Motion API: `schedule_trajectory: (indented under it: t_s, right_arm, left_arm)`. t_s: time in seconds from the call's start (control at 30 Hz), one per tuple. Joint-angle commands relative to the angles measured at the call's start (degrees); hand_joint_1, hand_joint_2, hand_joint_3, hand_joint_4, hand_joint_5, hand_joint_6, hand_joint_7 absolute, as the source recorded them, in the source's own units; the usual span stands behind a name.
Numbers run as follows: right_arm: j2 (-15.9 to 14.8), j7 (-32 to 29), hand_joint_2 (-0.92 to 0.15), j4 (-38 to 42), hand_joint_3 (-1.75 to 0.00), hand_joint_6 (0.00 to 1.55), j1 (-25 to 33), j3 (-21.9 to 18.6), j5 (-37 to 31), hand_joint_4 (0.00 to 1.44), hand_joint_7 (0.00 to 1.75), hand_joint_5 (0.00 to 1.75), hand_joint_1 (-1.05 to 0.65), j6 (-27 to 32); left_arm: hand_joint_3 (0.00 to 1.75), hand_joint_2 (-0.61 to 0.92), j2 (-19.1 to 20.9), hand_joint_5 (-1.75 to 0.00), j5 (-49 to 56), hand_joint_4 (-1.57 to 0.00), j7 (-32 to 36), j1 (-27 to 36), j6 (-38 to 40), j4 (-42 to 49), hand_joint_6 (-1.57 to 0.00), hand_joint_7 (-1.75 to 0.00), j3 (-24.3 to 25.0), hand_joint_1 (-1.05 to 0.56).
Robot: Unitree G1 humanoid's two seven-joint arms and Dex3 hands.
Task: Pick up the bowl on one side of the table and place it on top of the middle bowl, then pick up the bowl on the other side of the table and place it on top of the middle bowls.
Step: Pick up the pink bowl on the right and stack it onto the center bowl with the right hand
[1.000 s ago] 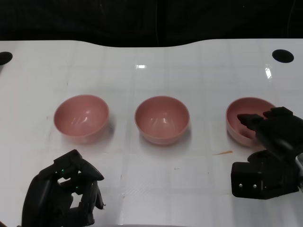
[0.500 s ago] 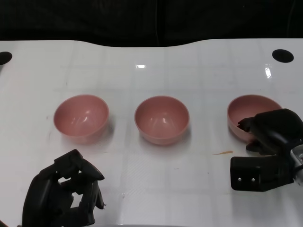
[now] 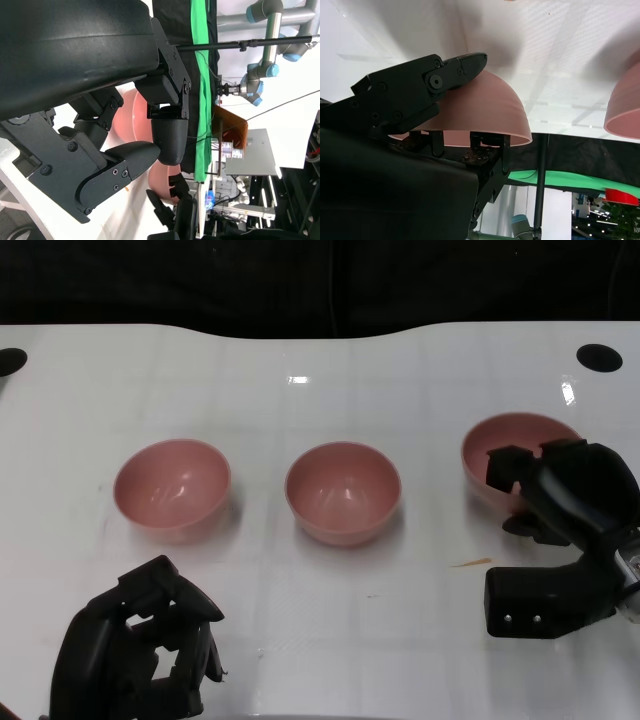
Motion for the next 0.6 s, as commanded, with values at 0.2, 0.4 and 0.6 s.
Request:
schedule_trajectory:
  t_s: [0.2,0.4,0.6]
  right_arm:
    - [0.35,2.77,-0.42,-16.92,-1.19,0.76,-0.18,-1.93,3.29,0.93,1.75,1.75,-0.17,-4.37]
    - [3.36,6.58,-0.37,-20.14,-1.22,0.78,-0.94,-1.59,4.45,0.95,1.75,1.75,-0.16,-5.17]
    - [6.63,8.59,-0.36,-16.13,-1.25,0.78,-3.54,-0.50,5.34,0.95,1.75,1.75,-0.18,-9.12]
  left_arm:
    - [1.26,0.47,-0.01,-1.64,0.31,-0.94,0.47,-0.32,-0.11,0.04,-0.92,-1.37,0.02,-0.23]
    - [1.26,0.46,0.14,-1.64,0.41,-0.93,0.38,-0.47,-0.44,0.35,-0.91,-1.37,0.21,-0.22]
    - [1.25,0.47,-0.16,-1.64,0.60,-0.94,0.43,-0.53,-0.75,0.43,-0.92,-1.34,0.00,-0.23]
